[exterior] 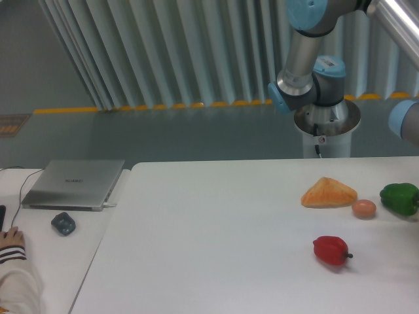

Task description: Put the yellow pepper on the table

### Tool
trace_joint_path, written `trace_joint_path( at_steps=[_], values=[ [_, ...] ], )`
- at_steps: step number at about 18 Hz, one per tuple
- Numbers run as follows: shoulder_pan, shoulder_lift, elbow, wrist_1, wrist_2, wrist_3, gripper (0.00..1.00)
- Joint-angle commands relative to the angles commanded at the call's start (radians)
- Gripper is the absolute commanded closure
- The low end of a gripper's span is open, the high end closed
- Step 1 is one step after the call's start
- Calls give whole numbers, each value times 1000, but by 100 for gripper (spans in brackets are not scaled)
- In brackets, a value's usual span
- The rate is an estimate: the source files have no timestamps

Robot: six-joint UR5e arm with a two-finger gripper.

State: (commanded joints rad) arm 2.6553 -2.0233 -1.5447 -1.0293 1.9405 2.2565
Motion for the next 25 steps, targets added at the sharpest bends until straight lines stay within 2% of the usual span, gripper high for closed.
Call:
trace_joint_path(
  at_steps=[9, 11, 14, 15, 17, 18, 19, 24, 25],
  values=[
    [9, -18, 8, 2, 0, -2, 0],
    [9, -29, 15, 3, 2, -11, 11],
    [11, -43, 31, 3, 3, -31, 15],
    [8, -44, 32, 3, 3, -44, 30],
    [5, -46, 34, 2, 6, -57, 38],
    [5, -48, 40, 2, 8, -55, 45],
    [5, -48, 47, -2, 9, -55, 56],
    [5, -37, 60, -8, 11, -54, 63],
    [8, -28, 72, -38, 2, -54, 63]
  ],
)
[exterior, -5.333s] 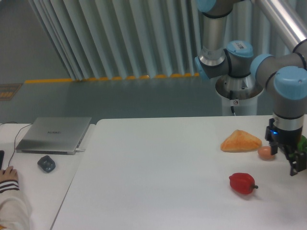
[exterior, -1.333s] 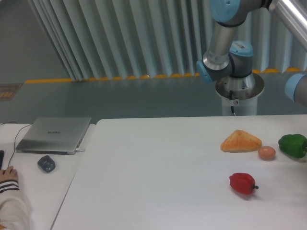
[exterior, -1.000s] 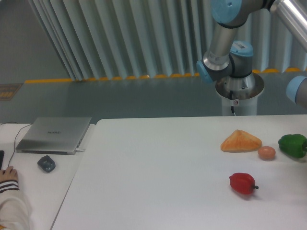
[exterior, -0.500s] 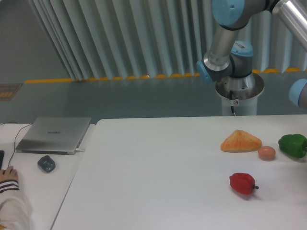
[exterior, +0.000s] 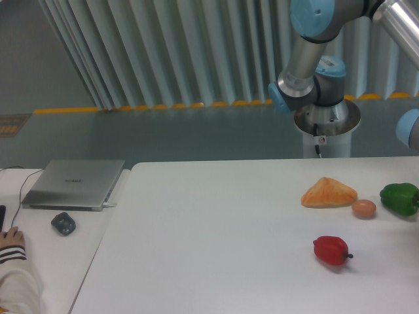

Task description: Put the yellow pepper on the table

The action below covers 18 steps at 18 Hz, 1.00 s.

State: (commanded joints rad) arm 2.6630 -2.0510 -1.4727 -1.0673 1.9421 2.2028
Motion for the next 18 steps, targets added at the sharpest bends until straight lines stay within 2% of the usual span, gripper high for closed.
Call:
trace_joint_path(
  at_steps=[3, 6, 9, 12, 18],
  values=[
    [3, 12, 41, -51, -11, 0, 63],
    [6, 37, 72, -115, -115, -8, 63],
    [11, 51, 98, -210, -207, -78, 63],
    [-3, 71, 100, -250, -261, -161, 63],
    [-51, 86, 100, -283, -417, -376, 63]
  ],
)
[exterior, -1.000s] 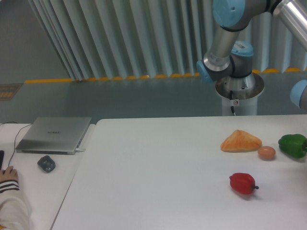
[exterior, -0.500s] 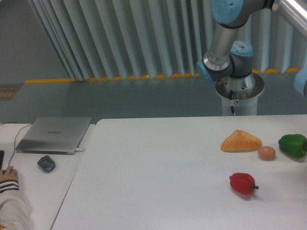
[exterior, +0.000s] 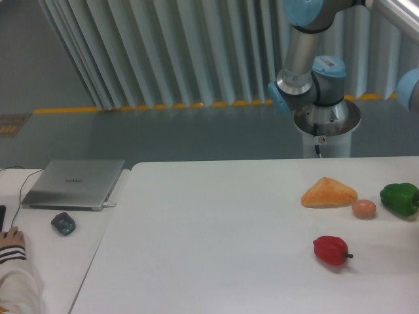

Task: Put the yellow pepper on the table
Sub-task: 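Lower the held yellow pepper toward the table beside the red pepper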

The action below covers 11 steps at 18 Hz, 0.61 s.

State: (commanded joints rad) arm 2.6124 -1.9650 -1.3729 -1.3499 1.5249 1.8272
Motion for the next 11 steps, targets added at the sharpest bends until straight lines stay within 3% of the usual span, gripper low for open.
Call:
trace_joint_path(
  at_steps=[5, 11],
  values=[
    [-61, -8, -20, 2, -28, -121, 63],
    [-71, -20, -83, 9, -31, -135, 63]
  ],
)
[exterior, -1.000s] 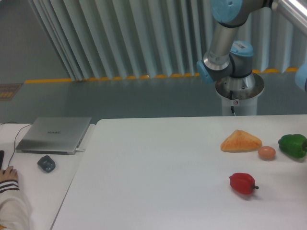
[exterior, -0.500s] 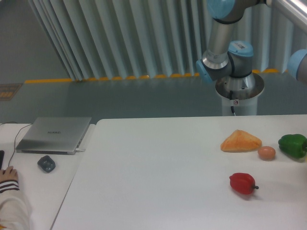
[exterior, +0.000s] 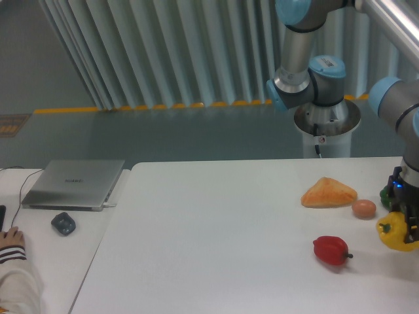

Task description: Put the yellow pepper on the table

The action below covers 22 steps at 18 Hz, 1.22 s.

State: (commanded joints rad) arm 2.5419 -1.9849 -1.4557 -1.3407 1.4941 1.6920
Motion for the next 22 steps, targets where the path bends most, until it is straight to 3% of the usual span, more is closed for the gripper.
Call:
trace_joint_path(
  at_steps=[11, 14, 15, 16, 17, 22],
  values=[
    [-6, -28, -15, -2, 2, -25, 57],
    [-8, -23, -25, 0, 2, -26, 48],
    [-8, -25, -26, 0, 0, -26, 32],
    [-9, -26, -32, 5, -1, -29, 5],
    [-15, -28, -34, 14, -1, -31, 0],
    [-15, 1, -26, 32, -5, -40, 0]
  ],
)
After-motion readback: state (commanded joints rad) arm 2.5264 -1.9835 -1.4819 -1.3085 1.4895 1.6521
